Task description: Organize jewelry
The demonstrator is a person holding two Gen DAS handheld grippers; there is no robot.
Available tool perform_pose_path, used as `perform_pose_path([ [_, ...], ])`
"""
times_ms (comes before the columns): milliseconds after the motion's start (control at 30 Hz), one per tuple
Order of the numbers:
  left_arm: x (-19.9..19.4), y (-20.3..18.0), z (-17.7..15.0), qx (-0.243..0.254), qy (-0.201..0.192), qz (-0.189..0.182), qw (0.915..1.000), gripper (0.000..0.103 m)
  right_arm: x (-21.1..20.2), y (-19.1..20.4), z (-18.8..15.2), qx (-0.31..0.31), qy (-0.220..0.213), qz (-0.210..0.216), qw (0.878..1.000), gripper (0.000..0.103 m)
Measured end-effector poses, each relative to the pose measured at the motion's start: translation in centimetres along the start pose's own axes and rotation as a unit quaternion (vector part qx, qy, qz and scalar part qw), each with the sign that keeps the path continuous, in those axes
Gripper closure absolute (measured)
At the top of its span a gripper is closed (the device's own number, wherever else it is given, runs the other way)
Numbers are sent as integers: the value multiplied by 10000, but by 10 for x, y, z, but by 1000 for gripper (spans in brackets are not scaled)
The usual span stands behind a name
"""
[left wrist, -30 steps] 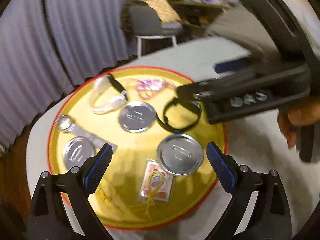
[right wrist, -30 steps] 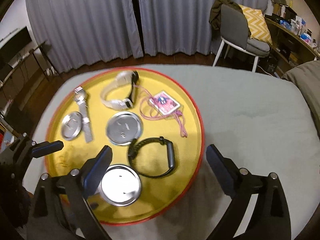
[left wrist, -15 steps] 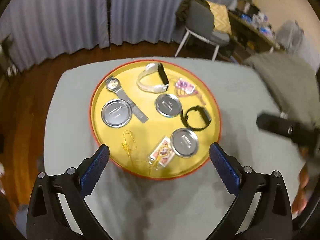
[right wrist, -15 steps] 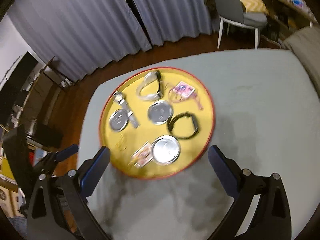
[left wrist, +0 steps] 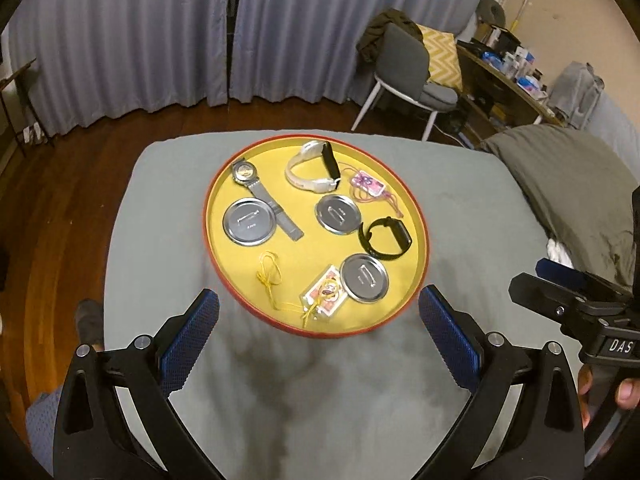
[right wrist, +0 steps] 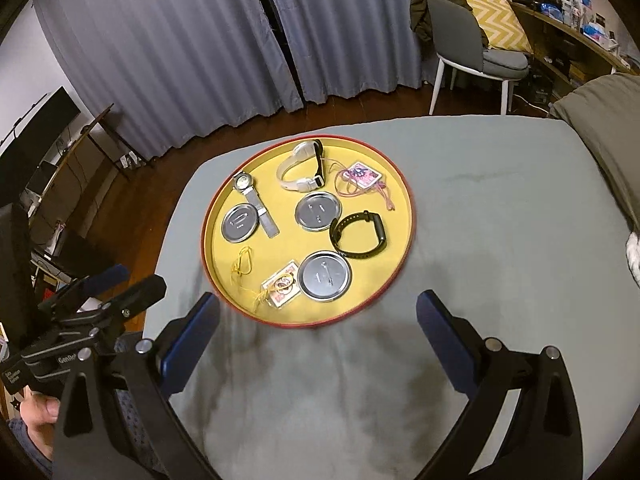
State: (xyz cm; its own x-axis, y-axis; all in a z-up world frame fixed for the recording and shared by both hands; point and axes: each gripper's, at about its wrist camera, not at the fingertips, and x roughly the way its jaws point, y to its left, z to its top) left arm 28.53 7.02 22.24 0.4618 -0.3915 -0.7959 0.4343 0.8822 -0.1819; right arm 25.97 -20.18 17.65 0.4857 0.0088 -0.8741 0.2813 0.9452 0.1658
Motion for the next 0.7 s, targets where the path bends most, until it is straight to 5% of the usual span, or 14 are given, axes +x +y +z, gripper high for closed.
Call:
perform_pose_path([
  [700, 2, 23, -7, -112, 68, 61, 9999, 6, 4, 10, -5, -204, 16, -110, 9997, 9],
])
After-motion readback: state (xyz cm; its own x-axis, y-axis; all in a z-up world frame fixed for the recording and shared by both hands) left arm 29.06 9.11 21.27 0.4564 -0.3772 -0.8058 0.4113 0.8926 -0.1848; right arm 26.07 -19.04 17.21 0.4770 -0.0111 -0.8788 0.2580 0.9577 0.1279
